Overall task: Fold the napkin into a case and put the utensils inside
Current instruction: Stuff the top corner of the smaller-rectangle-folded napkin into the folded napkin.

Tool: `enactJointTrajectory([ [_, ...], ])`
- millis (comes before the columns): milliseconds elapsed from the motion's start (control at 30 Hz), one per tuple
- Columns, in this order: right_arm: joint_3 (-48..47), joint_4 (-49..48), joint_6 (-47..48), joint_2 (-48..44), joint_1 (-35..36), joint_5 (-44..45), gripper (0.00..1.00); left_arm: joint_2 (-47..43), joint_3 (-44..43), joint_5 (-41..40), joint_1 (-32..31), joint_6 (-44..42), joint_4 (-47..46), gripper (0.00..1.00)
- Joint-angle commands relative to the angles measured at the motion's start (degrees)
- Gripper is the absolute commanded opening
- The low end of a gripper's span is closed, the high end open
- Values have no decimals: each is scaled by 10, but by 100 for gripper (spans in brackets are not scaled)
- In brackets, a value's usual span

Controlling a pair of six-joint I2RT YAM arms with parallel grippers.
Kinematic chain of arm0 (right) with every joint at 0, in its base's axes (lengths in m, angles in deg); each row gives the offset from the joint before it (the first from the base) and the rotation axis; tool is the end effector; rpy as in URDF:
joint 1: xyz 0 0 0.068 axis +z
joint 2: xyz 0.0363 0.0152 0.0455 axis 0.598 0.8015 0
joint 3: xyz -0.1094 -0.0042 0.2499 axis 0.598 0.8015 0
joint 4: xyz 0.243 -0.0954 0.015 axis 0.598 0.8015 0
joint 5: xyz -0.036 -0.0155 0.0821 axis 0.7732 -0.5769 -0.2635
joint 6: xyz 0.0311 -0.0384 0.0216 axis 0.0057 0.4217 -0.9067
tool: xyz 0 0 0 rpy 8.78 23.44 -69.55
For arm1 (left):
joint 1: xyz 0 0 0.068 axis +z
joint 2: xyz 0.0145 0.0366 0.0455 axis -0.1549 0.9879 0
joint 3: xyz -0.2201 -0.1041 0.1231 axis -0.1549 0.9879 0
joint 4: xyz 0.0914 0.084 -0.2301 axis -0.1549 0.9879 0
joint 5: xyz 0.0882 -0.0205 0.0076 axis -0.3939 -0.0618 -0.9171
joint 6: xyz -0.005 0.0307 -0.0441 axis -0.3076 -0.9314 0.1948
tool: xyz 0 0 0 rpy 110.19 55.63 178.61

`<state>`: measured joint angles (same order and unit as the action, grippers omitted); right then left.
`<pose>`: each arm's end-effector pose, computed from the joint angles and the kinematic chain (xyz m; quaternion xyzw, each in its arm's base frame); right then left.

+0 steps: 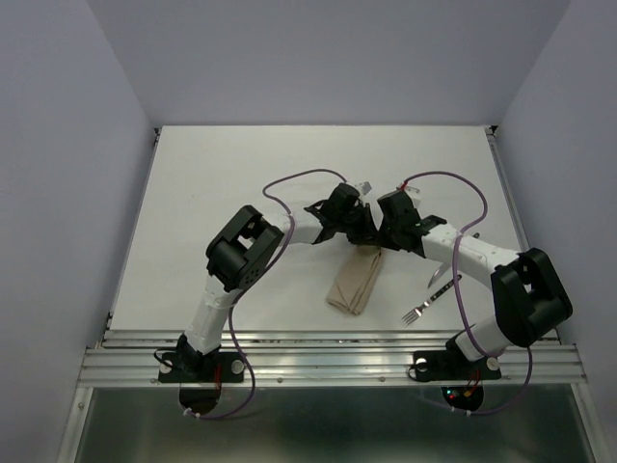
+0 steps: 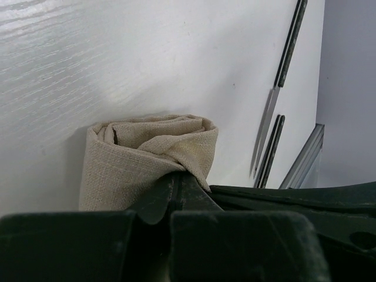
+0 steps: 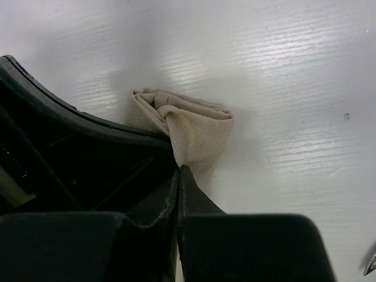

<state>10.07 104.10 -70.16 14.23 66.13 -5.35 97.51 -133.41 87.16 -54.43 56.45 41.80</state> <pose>0.2648 0.1389 0.1993 0.1119 0.9366 0.0717 0.3241 0.3275 -0.3560 0.1511 0.1225 0.8395 -0.4869 0.2077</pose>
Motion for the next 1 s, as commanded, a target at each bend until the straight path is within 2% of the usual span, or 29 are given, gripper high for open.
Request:
enactJointTrajectory([
  [0, 8, -15, -18, -9, 1, 10, 1, -43, 40, -12, 1, 32, -72, 0],
  [267, 4, -8, -30, 11, 1, 31, 1, -78, 78, 23, 0, 35, -69, 0],
  [967, -7, -2, -30, 19, 1, 33, 1, -118, 103, -1, 0, -8, 17, 0],
])
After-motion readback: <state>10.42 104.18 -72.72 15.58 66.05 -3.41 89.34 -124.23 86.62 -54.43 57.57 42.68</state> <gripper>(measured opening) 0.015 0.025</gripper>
